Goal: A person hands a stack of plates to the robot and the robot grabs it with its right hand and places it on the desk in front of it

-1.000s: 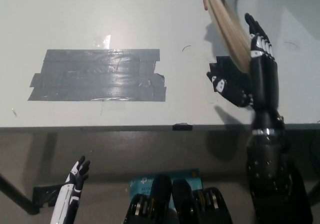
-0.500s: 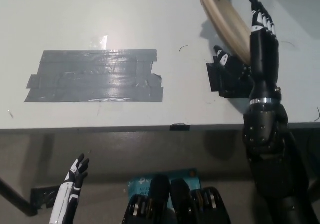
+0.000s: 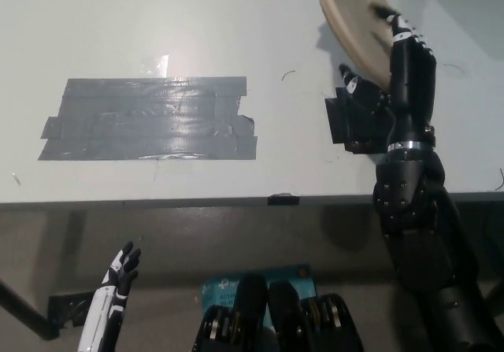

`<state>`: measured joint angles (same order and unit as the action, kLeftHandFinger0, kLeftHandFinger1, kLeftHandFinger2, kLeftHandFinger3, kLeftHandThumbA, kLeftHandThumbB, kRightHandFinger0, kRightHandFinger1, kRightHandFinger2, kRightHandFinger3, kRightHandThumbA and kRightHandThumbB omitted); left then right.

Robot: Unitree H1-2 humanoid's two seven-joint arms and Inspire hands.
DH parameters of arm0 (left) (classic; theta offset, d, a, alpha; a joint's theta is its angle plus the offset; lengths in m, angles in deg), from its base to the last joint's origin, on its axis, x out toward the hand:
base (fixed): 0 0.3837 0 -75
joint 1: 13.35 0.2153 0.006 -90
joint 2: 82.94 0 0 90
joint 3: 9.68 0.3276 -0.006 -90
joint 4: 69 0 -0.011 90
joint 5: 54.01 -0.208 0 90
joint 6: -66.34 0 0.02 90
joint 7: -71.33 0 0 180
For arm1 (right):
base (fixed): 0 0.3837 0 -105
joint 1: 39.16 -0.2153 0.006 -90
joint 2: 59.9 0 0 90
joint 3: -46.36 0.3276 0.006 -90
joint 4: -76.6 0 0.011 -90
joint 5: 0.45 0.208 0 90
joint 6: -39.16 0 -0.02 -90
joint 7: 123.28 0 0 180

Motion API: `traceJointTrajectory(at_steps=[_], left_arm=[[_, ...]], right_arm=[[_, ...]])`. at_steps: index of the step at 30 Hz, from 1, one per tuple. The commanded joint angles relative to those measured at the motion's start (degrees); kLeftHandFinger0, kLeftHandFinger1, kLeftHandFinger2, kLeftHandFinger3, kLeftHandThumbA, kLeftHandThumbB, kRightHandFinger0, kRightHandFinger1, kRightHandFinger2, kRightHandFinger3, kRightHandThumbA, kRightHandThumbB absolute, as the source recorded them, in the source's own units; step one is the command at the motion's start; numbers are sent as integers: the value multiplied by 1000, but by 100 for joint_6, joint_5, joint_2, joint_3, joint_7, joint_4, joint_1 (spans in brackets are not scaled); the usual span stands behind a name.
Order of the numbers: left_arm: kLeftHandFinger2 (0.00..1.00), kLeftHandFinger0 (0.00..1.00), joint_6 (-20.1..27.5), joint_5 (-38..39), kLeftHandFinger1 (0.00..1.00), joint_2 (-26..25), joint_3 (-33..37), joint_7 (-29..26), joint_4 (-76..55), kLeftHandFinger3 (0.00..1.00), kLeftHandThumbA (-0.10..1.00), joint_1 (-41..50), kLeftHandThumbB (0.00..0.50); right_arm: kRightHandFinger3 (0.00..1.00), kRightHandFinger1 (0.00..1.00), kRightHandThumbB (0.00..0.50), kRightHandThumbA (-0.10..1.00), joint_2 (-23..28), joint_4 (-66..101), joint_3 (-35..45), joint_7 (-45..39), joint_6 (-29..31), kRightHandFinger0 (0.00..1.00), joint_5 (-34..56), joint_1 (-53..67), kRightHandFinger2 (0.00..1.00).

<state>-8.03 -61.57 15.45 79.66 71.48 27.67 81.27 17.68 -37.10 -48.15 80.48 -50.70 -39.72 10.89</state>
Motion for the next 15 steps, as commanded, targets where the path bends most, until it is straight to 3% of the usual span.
traceJointTrajectory(at_steps=[1,2,3,4,5,8,9,13,15], left_arm=[[1000,1000,27,-41,1000,-25,-17,-62,-208,1000,1000,-48,265],[1000,1000,23,-34,1000,-24,-18,-60,-210,1000,1000,-51,265],[1000,1000,41,-32,1000,-31,-14,-52,-199,1000,1000,-57,265],[1000,1000,55,-29,1000,-37,-10,-46,-186,1000,1000,-61,265],[1000,1000,64,-1,1000,-50,-8,-22,-169,1000,1000,-63,267],[1000,1000,71,-30,1000,-69,-6,-25,-161,1000,1000,-69,262],[1000,1000,72,-56,1000,-78,-4,-32,-162,1000,1000,-76,262],[1000,1000,93,3,1000,-73,-10,-14,-138,1000,1000,-89,262],[1000,1000,51,-6,1000,-72,-6,-9,-171,1000,1000,-81,261]], right_arm=[[10,0,72,1000,128,-79,-187,-117,323,13,178,-523,0],[2,0,69,1000,133,-74,-203,-103,341,3,186,-522,0],[3,0,60,1000,137,-29,-224,-67,365,95,183,-504,0],[0,0,58,1000,139,11,-235,-35,363,122,177,-486,0],[0,0,75,1000,131,98,-242,58,358,242,158,-451,0],[19,0,64,1000,146,151,-249,221,346,168,105,-428,14],[3,0,42,1000,162,187,-224,242,327,66,124,-420,35],[0,0,40,1000,193,258,-183,338,501,1,209,-393,120],[0,0,75,1000,229,363,-154,313,559,0,269,-369,149]])
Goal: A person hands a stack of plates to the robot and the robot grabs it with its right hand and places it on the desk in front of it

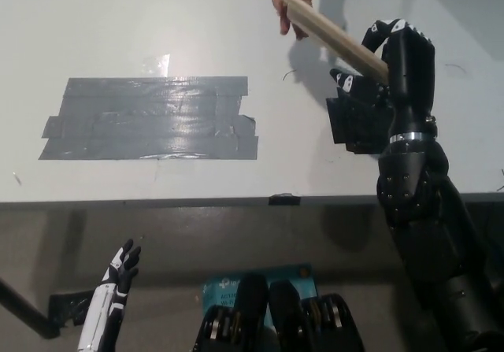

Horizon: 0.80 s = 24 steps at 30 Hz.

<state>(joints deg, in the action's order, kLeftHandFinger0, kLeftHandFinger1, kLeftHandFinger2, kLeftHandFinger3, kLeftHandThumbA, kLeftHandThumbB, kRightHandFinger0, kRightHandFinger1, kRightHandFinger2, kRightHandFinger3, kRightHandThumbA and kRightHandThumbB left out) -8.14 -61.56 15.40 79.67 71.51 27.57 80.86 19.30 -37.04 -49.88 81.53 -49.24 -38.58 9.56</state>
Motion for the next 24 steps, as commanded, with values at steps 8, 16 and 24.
traceJointTrajectory(at_steps=[8,16,24], left_arm=[[1000,1000,99,25,1000,-68,2,9,-104,1000,1000,-101,240],[1000,1000,5,15,1000,-92,13,45,-152,1000,1000,-164,238],[1000,1000,-26,31,1000,-166,20,96,-167,1000,1000,-192,217]], right_arm=[[158,2,29,854,267,572,145,536,936,0,231,-289,178],[0,0,52,970,914,1271,90,344,590,4,-488,-545,195],[15,0,31,824,1669,867,-419,518,797,0,-1286,-739,22]])
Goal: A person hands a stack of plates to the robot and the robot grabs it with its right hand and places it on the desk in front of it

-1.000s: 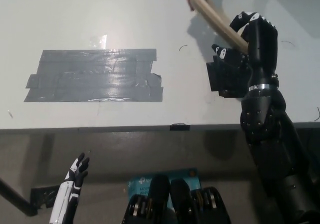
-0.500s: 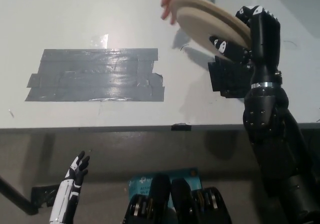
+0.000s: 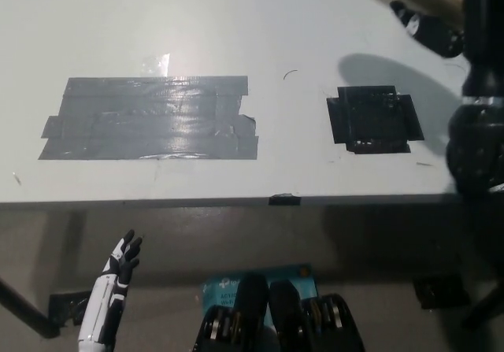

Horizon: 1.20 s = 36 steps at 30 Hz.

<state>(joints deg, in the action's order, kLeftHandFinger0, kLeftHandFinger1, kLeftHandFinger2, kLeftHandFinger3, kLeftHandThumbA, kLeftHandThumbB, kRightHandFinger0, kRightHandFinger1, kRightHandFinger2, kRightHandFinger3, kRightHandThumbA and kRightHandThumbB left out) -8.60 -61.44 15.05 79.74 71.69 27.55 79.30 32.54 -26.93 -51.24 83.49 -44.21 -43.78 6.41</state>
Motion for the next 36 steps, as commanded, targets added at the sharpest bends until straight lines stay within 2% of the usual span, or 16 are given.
traceJointTrajectory(at_steps=[1,3,5,7,8,12,17,19,20,22,25,30,32,34,35,36], left_arm=[[1000,1000,50,7,1000,-141,16,74,-145,1000,1000,-36,216],[1000,1000,61,7,1000,-138,28,79,-132,1000,1000,-22,210],[1000,1000,54,24,1000,-133,36,90,-125,1000,1000,-8,214],[1000,1000,71,31,1000,-115,39,84,-113,1000,1000,-11,210],[1000,1000,84,36,1000,-102,42,84,-100,1000,1000,-13,210],[1000,1000,82,-17,1000,-89,52,63,-99,1000,1000,-10,217],[1000,1000,-1,-27,1000,-54,61,55,-172,1000,1000,1,220],[1000,1000,-6,-50,1000,-49,66,44,-192,1000,1000,3,214],[1000,1000,11,-53,1000,-54,69,45,-181,1000,1000,-2,212],[1000,1000,36,-41,1000,-61,67,46,-161,1000,1000,-32,204],[1000,1000,-3,-48,1000,-70,76,63,-189,1000,1000,-29,210],[1000,1000,40,-92,1000,-114,79,63,-168,1000,1000,-64,214],[1000,1000,72,-82,1000,-113,78,60,-133,1000,1000,-76,217],[1000,1000,31,-126,1000,-120,86,55,-148,1000,1000,-78,219],[1000,1000,54,-143,1000,-128,87,51,-140,1000,1000,-107,209],[1000,1000,80,-145,1000,-130,87,48,-122,1000,1000,-132,206]], right_arm=[[19,0,32,826,387,-252,-379,394,276,0,-869,-434,26],[178,0,34,835,556,-664,-698,573,484,0,-1117,-502,69],[68,0,46,970,671,-994,-1049,685,395,0,-1511,-558,66],[12,0,73,994,725,-1404,-1441,909,322,0,-1895,-635,57],[2,0,87,941,749,-1506,-1575,996,288,0,-1993,-659,44],[0,0,140,907,697,-2428,-2421,1606,-55,0,-2751,-883,13],[1,0,110,875,462,-3383,-3108,1533,-89,0,-2944,-1018,53],[13,0,147,818,350,-3873,-3436,1767,-181,0,-2960,-1129,57],[3,0,137,802,324,-3986,-3488,1804,-145,0,-2935,-1152,48],[0,0,111,858,227,-4430,-3657,1960,-98,0,-2810,-1239,28],[15,0,103,839,199,-4730,-3858,2068,-132,0,-2819,-1294,55],[0,0,139,782,265,-4923,-4097,2125,-142,0,-2774,-1367,85],[0,0,137,811,293,-4888,-4105,1996,-238,0,-2743,-1360,77],[41,32,154,822,444,-4222,-3752,796,-203,0,-2236,-1217,204],[107,80,199,770,582,-3638,-3501,-67,-207,2,-1848,-1130,261],[250,202,288,734,664,-3223,-3305,-737,-278,78,-1515,-1075,368]])
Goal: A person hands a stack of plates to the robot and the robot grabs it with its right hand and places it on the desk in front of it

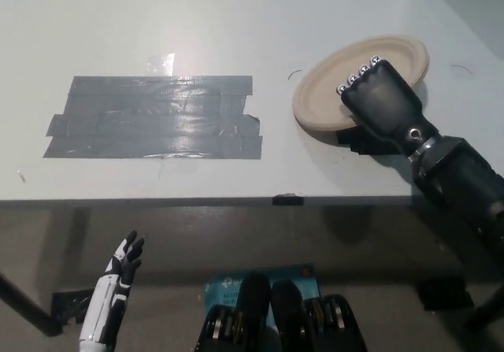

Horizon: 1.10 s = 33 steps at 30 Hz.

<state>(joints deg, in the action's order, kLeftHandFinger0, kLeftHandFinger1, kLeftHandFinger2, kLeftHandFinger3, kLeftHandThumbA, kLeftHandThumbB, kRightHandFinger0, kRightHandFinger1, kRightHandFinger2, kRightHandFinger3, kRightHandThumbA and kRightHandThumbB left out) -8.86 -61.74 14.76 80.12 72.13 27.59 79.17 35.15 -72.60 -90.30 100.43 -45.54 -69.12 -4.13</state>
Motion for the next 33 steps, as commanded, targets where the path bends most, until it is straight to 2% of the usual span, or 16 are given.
traceJointTrajectory(at_steps=[1,4,5,6,8,12,13,15,20,24,25,26,29,32,33], left_arm=[[1000,1000,122,-115,1000,-100,48,1,-110,1000,1000,-135,207],[1000,1000,128,-116,1000,-99,46,2,-105,1000,1000,-139,207],[1000,1000,111,-133,1000,-96,45,-7,-108,1000,1000,-138,211],[1000,1000,74,-132,1000,-92,28,-21,-111,1000,1000,-195,218],[1000,1000,25,-115,1000,-98,15,-10,-135,1000,1000,-239,214],[1000,1000,-11,-94,1000,-117,10,18,-164,1000,1000,-256,203],[1000,1000,-11,-74,1000,-123,-3,19,-159,1000,1000,-289,191],[1000,1000,-15,-56,1000,-126,-6,30,-160,1000,1000,-296,193],[1000,1000,-115,101,1000,-119,-45,85,-155,1000,1000,-353,221],[1000,1000,-142,146,1000,-124,-57,105,-171,1000,1000,-367,220],[1000,1000,-133,158,1000,-125,-61,108,-165,1000,1000,-379,217],[1000,1000,-137,186,1000,-127,-64,123,-164,1000,1000,-391,214],[1000,1000,-225,258,1000,-138,-76,170,-190,1000,1000,-412,232],[1000,1000,-235,272,1000,-147,-76,187,-180,1000,1000,-415,232],[1000,1000,-200,280,1000,-159,-74,197,-157,1000,1000,-424,222]], right_arm=[[288,194,313,718,445,1618,747,-2919,-219,74,1270,17,353],[288,194,313,718,456,1763,854,-3122,-244,74,1276,63,353],[806,671,431,779,581,2382,1012,-4452,-602,476,1872,58,855],[1000,1000,497,705,1224,3869,1014,-7274,-1828,1000,3475,-359,1000],[1000,1000,500,665,1766,4716,973,-8949,-2548,1000,4785,-809,1000],[1000,1000,496,563,2189,5340,955,-9737,-3127,1000,5592,-1112,1000],[1000,1000,500,552,2470,5670,973,-10076,-3214,1000,5935,-1274,1000],[1000,1000,500,542,2700,5919,1005,-10307,-3223,1000,6226,-1369,1000],[1000,1000,500,608,3483,6472,1058,-10792,-3223,1000,7243,-1806,1000],[1000,1000,500,616,3945,6656,1196,-10729,-3223,1000,8279,-1972,1000],[1000,1000,500,649,4014,6685,1296,-10685,-3223,1000,8518,-1972,1000],[1000,1000,500,766,4088,6729,1459,-10624,-3223,1000,8770,-1949,1000],[1000,1000,500,928,4262,6870,2097,-10359,-3223,1000,9578,-1808,1000],[1000,1000,500,1000,4406,6955,2411,-9981,-3223,1000,10346,-1693,1000],[1000,1000,500,1000,4609,7112,2409,-9341,-3223,1000,11215,-1647,1000]])
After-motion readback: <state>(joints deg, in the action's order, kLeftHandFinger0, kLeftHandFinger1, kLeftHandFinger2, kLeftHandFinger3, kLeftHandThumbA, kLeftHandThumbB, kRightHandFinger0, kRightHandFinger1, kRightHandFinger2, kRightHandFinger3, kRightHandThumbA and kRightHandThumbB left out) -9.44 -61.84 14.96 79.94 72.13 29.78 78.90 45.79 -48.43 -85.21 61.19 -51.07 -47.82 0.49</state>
